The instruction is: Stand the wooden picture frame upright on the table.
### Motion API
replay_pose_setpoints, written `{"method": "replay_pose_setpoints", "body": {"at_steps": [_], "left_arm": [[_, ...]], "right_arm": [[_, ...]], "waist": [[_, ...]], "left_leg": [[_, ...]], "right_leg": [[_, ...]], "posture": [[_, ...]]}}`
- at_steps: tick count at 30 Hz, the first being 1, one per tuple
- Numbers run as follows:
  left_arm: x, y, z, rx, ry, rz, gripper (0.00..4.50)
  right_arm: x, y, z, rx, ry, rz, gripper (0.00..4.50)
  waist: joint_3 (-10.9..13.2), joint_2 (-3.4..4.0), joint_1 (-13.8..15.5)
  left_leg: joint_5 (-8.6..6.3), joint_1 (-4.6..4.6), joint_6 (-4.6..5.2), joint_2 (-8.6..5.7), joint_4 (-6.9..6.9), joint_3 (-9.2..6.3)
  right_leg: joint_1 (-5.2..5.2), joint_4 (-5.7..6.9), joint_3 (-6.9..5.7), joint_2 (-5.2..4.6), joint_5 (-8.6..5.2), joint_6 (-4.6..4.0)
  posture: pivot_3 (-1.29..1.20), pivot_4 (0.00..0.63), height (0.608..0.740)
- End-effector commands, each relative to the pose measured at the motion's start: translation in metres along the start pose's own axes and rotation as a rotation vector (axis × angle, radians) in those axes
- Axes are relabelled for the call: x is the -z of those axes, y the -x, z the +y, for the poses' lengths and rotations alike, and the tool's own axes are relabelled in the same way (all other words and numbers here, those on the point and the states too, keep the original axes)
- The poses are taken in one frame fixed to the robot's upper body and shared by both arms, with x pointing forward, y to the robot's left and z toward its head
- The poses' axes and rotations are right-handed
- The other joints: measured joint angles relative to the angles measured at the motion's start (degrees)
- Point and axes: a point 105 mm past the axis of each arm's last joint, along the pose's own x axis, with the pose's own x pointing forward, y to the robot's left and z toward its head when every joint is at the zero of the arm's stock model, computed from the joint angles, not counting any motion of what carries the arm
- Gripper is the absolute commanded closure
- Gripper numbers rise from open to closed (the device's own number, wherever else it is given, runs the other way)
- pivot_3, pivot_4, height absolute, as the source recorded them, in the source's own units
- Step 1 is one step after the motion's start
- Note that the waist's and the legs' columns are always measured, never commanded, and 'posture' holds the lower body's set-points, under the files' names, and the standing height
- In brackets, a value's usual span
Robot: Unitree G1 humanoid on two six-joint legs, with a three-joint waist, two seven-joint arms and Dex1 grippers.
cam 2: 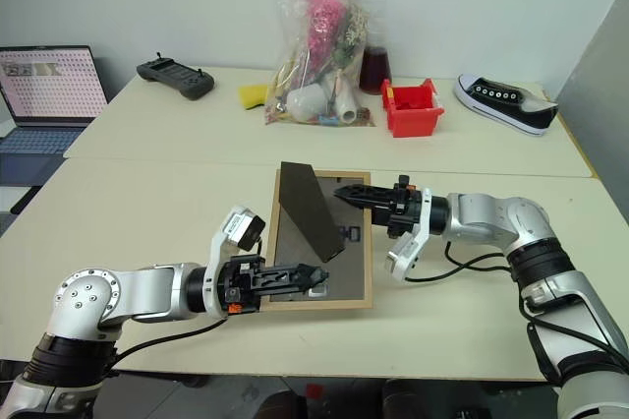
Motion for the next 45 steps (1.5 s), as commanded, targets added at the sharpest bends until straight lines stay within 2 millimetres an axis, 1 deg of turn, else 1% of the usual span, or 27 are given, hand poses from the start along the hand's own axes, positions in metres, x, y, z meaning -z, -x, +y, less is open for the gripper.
{"method": "replay_pose_setpoints", "body": {"at_steps": [1,3,5,6,7,11,12,13,14,16,17,19,21,22,23,24,25,27,29,31,32,36,38,40,43,45], "left_arm": [[-0.014,0.006,-0.003,-0.028,-0.053,-0.081,2.52],[-0.025,0.011,-0.002,-0.046,-0.061,-0.135,1.97],[-0.038,0.020,-0.003,-0.069,-0.082,-0.194,1.55],[-0.041,0.024,-0.006,-0.075,-0.101,-0.206,1.37],[-0.042,0.026,-0.009,-0.080,-0.118,-0.211,1.24],[-0.046,0.037,-0.012,-0.147,-0.163,-0.281,0.35],[-0.046,0.040,-0.012,-0.176,-0.178,-0.296,0.15],[-0.050,0.046,-0.011,-0.243,-0.202,-0.330,0.01],[-0.051,0.052,-0.007,-0.341,-0.261,-0.342,0.00],[-0.052,0.058,-0.002,-0.530,-0.432,-0.309,0.00],[-0.052,0.059,-0.001,-0.583,-0.499,-0.296,0.00],[-0.050,0.059,0.000,-0.626,-0.574,-0.285,0.00],[-0.049,0.057,0.003,-0.662,-0.652,-0.269,0.00],[-0.048,0.056,0.007,-0.693,-0.707,-0.255,0.00],[-0.051,0.057,0.010,-0.736,-0.764,-0.272,0.00],[-0.054,0.058,0.013,-0.765,-0.807,-0.281,0.00],[-0.056,0.060,0.014,-0.778,-0.832,-0.291,0.00],[-0.057,0.061,0.015,-0.781,-0.856,-0.302,0.00],[-0.056,0.061,0.019,-0.779,-0.857,-0.306,0.00],[-0.051,0.061,0.026,-0.787,-0.869,-0.260,0.00],[-0.050,0.061,0.027,-0.786,-0.874,-0.244,0.00],[-0.053,0.066,0.027,-0.786,-0.885,-0.240,0.00],[-0.055,0.068,0.029,-0.799,-0.894,-0.236,0.00],[-0.056,0.067,0.029,-0.792,-0.897,-0.230,0.00],[-0.057,0.068,0.030,-0.787,-0.901,-0.222,0.00],[-0.060,0.069,0.031,-0.789,-0.899,-0.222,0.00]], "right_arm": [[0.003,-0.001,-0.023,0.101,0.004,-0.012,3.07],[0.008,0.004,-0.021,0.098,-0.010,0.020,3.19],[0.012,0.009,-0.018,0.095,-0.028,0.055,3.19],[0.013,0.012,-0.017,0.095,-0.042,0.065,3.19],[0.014,0.015,-0.016,0.095,-0.055,0.075,3.19],[0.021,0.027,-0.010,0.094,-0.137,0.142,3.19],[0.023,0.030,-0.007,0.095,-0.169,0.158,3.19],[0.029,0.032,-0.001,0.099,-0.241,0.207,3.19],[0.036,0.033,0.004,0.115,-0.338,0.262,3.19],[0.046,0.027,0.015,0.141,-0.603,0.333,3.19],[0.049,0.021,0.020,0.156,-0.784,0.344,3.19],[0.046,0.013,0.024,0.155,-1.022,0.308,3.20],[0.042,0.007,0.026,0.138,-1.170,0.273,3.20],[0.042,0.001,0.031,0.146,-1.311,0.271,3.20],[0.041,-0.010,0.033,0.170,-1.513,0.232,3.20],[0.039,-0.018,0.035,0.171,-1.656,0.193,3.20],[0.036,-0.023,0.036,0.166,-1.755,0.161,3.20],[0.035,-0.026,0.038,0.153,-1.840,0.140,3.20],[0.031,-0.027,0.062,0.089,-1.911,0.178,3.20],[0.027,-0.028,0.082,0.045,-1.982,0.206,3.20],[0.025,-0.029,0.086,0.030,-1.992,0.207,3.20],[0.015,-0.032,0.089,-0.026,-2.026,0.157,3.20],[0.016,-0.032,0.092,-0.003,-2.026,0.176,2.50],[0.013,-0.030,0.095,-0.009,-2.010,0.194,2.17],[0.011,-0.024,0.094,0.000,-2.000,0.206,1.51],[0.013,-0.013,0.091,0.021,-1.978,0.237,1.14]], "waist": [[0.0,0.00,0.0],[0.0,0.00,0.0],[0.0,0.00,0.0],[0.0,0.00,0.0],[0.0,0.00,0.0],[0.0,0.00,-0.1],[0.0,0.00,-0.1],[0.0,0.00,-0.1],[0.0,0.00,-0.1],[0.0,-0.13,-0.3],[0.0,-0.10,-0.4],[0.1,0.12,-0.5],[0.1,0.17,-0.3],[0.1,0.18,-0.1],[0.1,0.19,-0.1],[0.1,0.19,-0.1],[0.1,0.19,-0.1],[0.1,0.19,0.2],[0.1,0.19,0.5],[0.1,0.18,0.8],[0.1,0.18,0.9],[0.2,0.18,0.9],[0.2,0.18,0.8],[0.2,0.18,0.8],[0.1,0.17,0.9],[0.1,0.17,0.9]], "left_leg": [[0.00,0.00,0.00,0.00,0.01,0.01],[0.00,0.01,0.00,-0.01,0.01,0.01],[0.00,0.01,0.00,-0.01,0.02,0.01],[0.00,0.01,0.01,-0.01,0.02,0.01],[0.00,0.01,0.01,-0.01,0.02,0.01],[0.00,0.00,0.01,0.01,0.00,0.00],[0.00,0.01,0.01,0.01,0.00,0.00],[0.00,0.01,0.01,0.02,0.00,0.00],[-0.01,0.01,0.01,0.02,0.01,0.00],[-0.02,0.04,0.04,0.07,0.02,-0.02],[-0.04,0.06,0.08,0.11,0.02,-0.09],[-0.03,0.21,0.06,0.12,-0.01,-0.15],[0.00,0.19,0.01,0.10,-0.01,-0.19],[0.00,0.15,0.00,0.10,0.00,-0.20],[-0.01,0.12,0.01,0.08,0.00,-0.17],[-0.01,0.15,0.01,0.07,-0.01,-0.13],[-0.01,0.18,0.01,0.08,-0.01,-0.07],[-0.01,0.17,0.02,0.08,0.00,-0.05],[-0.09,0.06,0.16,0.08,-0.02,-0.01],[-0.12,0.00,0.21,0.04,-0.02,0.09],[-0.12,0.00,0.22,0.04,-0.02,0.11],[-0.14,-0.05,0.25,0.05,-0.04,0.18],[-0.14,-0.03,0.25,0.06,-0.05,0.16],[-0.15,-0.03,0.26,0.07,-0.04,0.16],[-0.15,-0.04,0.26,0.07,-0.04,0.14],[-0.15,-0.04,0.26,0.06,-0.05,0.15]], "right_leg": [[0.01,0.00,0.01,0.00,0.00,0.00],[0.02,0.00,0.02,-0.01,0.00,0.00],[0.02,0.02,0.00,-0.01,0.00,0.00],[0.02,0.01,0.00,0.00,0.00,0.00],[0.02,0.01,0.01,0.00,0.00,0.00],[0.02,-0.02,0.02,-0.01,0.00,0.00],[0.02,-0.02,0.02,-0.01,0.00,0.00],[0.03,-0.01,0.01,-0.02,0.00,0.00],[0.03,-0.01,0.02,-0.02,0.00,0.00],[0.10,-0.02,0.06,-0.02,0.01,-0.01],[0.17,-0.03,0.05,0.01,0.01,-0.02],[0.27,-0.01,0.03,0.01,0.02,-0.03],[0.29,-0.03,-0.02,-0.02,0.01,-0.03],[0.29,-0.06,-0.10,-0.01,0.01,-0.02],[0.28,-0.08,-0.14,-0.01,0.01,-0.02],[0.30,-0.10,-0.14,0.00,0.01,-0.03],[0.31,-0.08,-0.14,0.02,0.01,-0.03],[0.28,-0.06,-0.15,0.06,0.01,-0.03],[0.15,-0.08,-0.13,0.06,0.00,-0.04],[0.03,-0.09,-0.03,0.05,0.01,-0.04],[0.03,-0.11,-0.03,0.05,0.01,-0.03],[-0.07,-0.10,0.03,0.05,0.01,-0.03],[-0.05,-0.10,0.02,0.07,0.01,-0.03],[-0.05,-0.08,0.02,0.09,0.01,-0.03],[-0.04,-0.09,-0.01,0.09,0.01,-0.03],[-0.04,-0.10,0.02,0.08,0.01,-0.02]], "posture": [[0.00,0.150,0.740],[0.00,0.150,0.740],[0.00,0.150,0.740],[0.00,0.150,0.740],[0.00,0.150,0.740],[0.00,0.150,0.740],[0.00,0.150,0.740],[0.00,0.150,0.740],[0.00,0.150,0.740],[0.00,0.150,0.740],[0.00,0.150,0.740],[0.00,0.150,0.740],[0.00,0.150,0.740],[0.00,0.150,0.740],[0.00,0.150,0.740],[0.00,0.150,0.740],[0.00,0.150,0.740],[0.00,0.150,0.740],[0.00,0.150,0.740],[0.00,0.150,0.740],[0.00,0.150,0.740],[0.00,0.150,0.740],[0.00,0.150,0.740],[0.00,0.150,0.740],[0.00,0.150,0.740],[0.00,0.150,0.740]]}}
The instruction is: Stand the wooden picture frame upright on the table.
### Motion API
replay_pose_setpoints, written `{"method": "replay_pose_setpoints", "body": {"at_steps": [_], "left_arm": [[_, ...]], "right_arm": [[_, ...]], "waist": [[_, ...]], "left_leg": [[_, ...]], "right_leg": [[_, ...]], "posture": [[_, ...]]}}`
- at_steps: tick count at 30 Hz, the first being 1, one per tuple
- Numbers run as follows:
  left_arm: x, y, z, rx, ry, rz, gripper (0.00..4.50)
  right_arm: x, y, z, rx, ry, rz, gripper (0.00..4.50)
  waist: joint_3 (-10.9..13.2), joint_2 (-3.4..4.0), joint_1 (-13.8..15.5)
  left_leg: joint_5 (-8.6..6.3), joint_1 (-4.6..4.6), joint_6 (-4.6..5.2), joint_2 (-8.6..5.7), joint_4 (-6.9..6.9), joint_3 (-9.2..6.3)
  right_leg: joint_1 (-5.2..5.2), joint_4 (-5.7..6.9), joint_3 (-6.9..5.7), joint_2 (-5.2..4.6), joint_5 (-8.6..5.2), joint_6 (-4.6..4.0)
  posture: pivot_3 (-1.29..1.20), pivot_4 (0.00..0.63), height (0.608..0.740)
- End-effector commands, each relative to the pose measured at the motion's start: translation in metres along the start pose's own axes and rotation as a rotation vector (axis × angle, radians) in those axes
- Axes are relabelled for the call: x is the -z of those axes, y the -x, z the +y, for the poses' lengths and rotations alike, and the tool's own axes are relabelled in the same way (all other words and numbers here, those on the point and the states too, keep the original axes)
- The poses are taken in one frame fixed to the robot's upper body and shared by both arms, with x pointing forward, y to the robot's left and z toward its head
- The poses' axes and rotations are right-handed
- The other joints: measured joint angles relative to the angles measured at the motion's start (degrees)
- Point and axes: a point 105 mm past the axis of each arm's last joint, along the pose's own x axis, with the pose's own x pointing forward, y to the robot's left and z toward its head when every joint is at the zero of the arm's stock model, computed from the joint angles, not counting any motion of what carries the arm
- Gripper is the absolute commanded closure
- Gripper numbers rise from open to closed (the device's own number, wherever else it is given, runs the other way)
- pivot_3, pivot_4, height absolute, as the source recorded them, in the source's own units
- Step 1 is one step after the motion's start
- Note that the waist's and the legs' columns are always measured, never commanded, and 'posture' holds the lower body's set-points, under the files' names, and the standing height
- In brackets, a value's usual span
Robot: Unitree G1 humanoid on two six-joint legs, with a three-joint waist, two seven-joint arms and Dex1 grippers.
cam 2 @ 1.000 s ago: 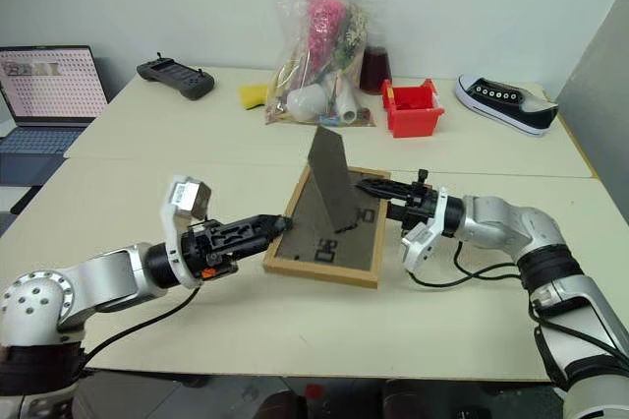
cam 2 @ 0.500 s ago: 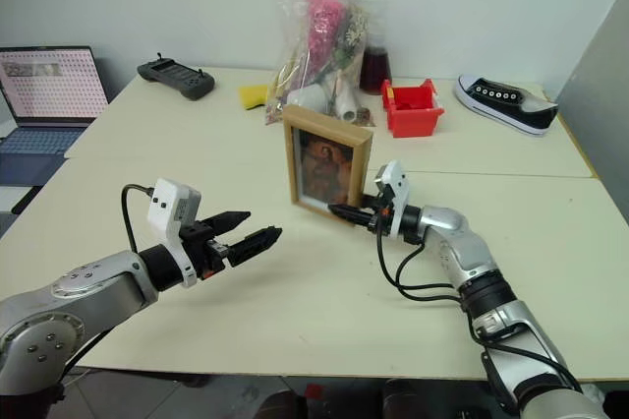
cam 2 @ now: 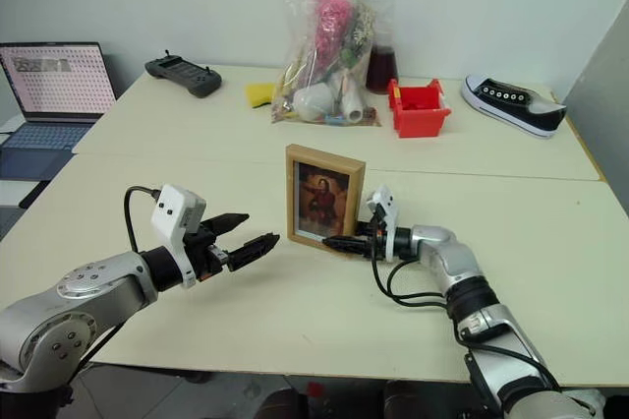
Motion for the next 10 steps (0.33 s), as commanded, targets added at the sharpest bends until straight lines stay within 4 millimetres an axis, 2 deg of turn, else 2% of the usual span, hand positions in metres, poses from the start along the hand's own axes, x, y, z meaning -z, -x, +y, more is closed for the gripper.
{"method": "replay_pose_setpoints", "body": {"at_steps": [1,5,8,10], "left_arm": [[-0.011,0.001,0.005,0.001,-0.028,-0.030,0.00],[-0.015,0.006,0.017,-0.004,-0.027,0.000,0.00],[-0.018,0.011,0.032,-0.022,-0.025,0.018,0.00],[-0.020,0.012,0.042,-0.043,-0.049,0.034,0.00]], "right_arm": [[-0.013,0.026,-0.002,0.062,0.082,-0.021,0.90],[-0.016,0.071,0.002,0.159,0.178,0.045,0.02],[-0.037,0.094,0.012,0.210,0.247,0.055,0.02],[-0.054,0.102,0.021,0.228,0.259,0.026,0.02]], "waist": [[0.0,0.01,0.1],[0.0,-0.01,0.4],[0.0,-0.01,0.0],[0.0,0.03,-0.2]], "left_leg": [[0.00,0.00,0.00,0.00,0.00,-0.01],[0.00,-0.02,0.00,-0.03,0.02,-0.05],[-0.01,-0.05,0.01,-0.04,0.00,-0.05],[-0.01,-0.01,0.02,-0.01,-0.01,-0.04]], "right_leg": [[0.00,0.00,-0.01,0.00,0.00,0.00],[0.02,-0.01,-0.06,-0.03,0.00,0.01],[0.00,-0.02,-0.04,-0.03,-0.01,0.02],[-0.03,0.04,0.00,0.03,-0.01,0.02]], "posture": [[0.00,0.150,0.740],[0.00,0.150,0.740],[0.00,0.150,0.740],[0.00,0.150,0.740]]}}
